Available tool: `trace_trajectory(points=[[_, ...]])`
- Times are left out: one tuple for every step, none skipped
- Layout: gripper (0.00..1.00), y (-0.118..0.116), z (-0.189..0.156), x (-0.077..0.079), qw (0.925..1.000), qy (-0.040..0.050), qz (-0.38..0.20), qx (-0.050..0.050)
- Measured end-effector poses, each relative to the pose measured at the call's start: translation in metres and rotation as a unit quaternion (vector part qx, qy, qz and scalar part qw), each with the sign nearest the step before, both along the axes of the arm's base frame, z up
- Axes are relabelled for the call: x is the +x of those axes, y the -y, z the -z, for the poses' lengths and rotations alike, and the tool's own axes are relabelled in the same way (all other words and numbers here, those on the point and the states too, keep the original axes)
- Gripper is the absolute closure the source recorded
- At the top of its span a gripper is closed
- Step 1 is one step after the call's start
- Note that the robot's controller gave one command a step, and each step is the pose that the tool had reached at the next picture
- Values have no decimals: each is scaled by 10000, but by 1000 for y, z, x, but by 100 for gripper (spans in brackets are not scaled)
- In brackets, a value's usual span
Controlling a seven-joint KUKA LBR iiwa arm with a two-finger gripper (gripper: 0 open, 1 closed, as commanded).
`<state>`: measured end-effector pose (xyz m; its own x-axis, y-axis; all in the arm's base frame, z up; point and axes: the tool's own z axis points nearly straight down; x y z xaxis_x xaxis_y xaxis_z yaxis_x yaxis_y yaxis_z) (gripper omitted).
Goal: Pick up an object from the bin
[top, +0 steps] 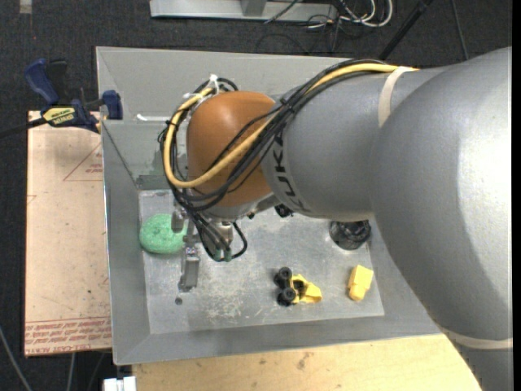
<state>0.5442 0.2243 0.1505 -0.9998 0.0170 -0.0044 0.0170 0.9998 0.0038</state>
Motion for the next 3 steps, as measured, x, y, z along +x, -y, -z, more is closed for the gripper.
trace_trajectory(points=[[0,3,45,22,9999,2,-163,1],[0,37,67,37,9996,-20,-283,-8],[0,26,67,92,9998,-6,222,-13]])
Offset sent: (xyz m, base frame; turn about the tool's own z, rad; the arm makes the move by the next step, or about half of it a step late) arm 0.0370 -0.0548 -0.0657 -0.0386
